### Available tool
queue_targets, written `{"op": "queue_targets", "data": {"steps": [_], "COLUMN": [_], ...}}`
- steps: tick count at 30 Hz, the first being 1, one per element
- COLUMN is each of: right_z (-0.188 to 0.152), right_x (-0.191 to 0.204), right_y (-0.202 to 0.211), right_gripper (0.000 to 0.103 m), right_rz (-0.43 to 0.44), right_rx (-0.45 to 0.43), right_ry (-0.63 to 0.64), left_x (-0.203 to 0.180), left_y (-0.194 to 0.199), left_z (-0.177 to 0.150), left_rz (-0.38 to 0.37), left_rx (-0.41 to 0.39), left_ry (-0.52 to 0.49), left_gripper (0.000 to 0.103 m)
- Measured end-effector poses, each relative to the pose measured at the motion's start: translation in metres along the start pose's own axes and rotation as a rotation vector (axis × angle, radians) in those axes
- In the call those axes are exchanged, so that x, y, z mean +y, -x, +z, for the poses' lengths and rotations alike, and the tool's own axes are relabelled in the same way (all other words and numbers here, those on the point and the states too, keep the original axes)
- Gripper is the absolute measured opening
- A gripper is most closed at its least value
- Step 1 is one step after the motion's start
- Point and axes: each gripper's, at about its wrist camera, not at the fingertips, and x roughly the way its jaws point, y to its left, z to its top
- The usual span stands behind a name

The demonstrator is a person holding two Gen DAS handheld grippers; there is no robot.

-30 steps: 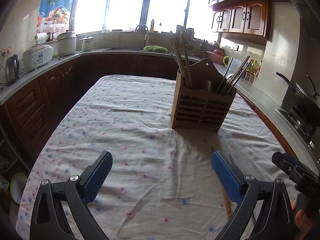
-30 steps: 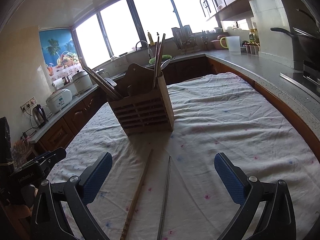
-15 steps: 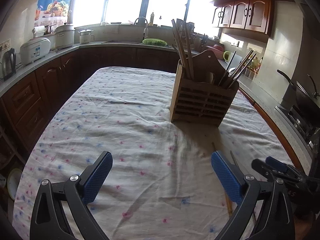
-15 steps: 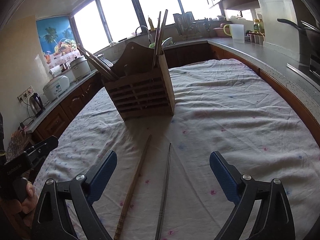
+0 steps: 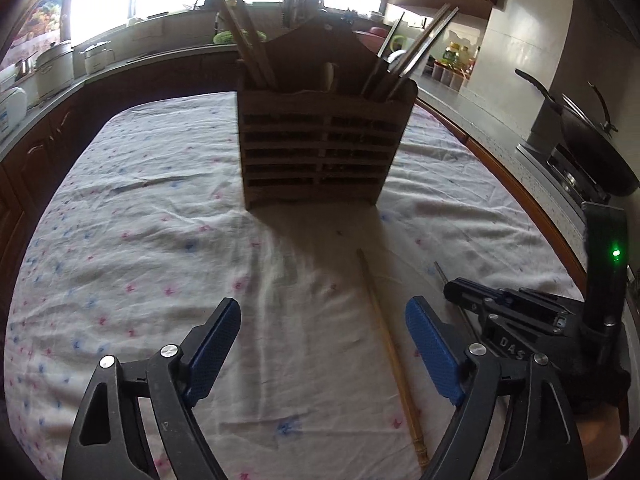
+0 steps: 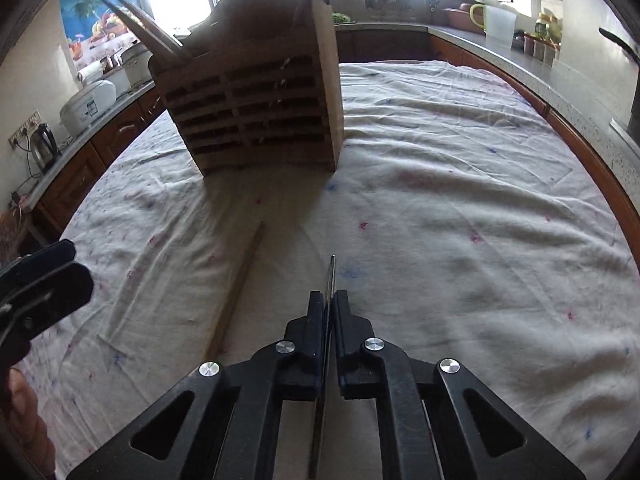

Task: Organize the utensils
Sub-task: 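Grasp the bamboo chopstick with the left gripper while the right grasps the metal chopstick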

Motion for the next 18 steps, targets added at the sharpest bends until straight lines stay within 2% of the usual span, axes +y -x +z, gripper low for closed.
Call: {"op": "queue_targets", "data": {"steps": [6,8,9,11,12,14,18], "right_z": [-0.005,-0.004,-0.003,0.001,0.002,0.003,0.009], "right_x": [-0.042,-0.049,-0.052,-0.055,-0.056,-0.056,-0.05], "right_y": [0.035,0.046,0.051,0.059,0.063,0.071,0.084], "right_gripper": [0.004,0.004,0.004,0.004,0.004,0.004,0.004], "right_rz": [0.039,0.046,0.05,0.07,0.081,0.095,0.119], "right_rx": [-0.083,-0.109,-0.123,-0.141,-0.151,-0.175,-0.219], "right_ry": [-0.135,-0.159,-0.165,-0.177,-0.18,-0.184,-0.187], "left_x": [-0.028,-0.036,-0.039,-0.047,-0.048,-0.05,-0.047], "left_y": [-0.053,-0.072,-0.08,-0.087,-0.09,-0.093,-0.092], "left_z": [0.017,0.021,0.021,0.024,0.025,0.025,0.024], "left_rz": [0.0,0.014,0.025,0.065,0.062,0.057,0.016], "left_rx": [0.115,0.162,0.187,0.173,0.174,0.165,0.161], "left_ry": [-0.093,-0.117,-0.127,-0.167,-0.173,-0.186,-0.157], "left_gripper": [0.057,0.039,0.035,0.031,0.028,0.011,0.004]}}
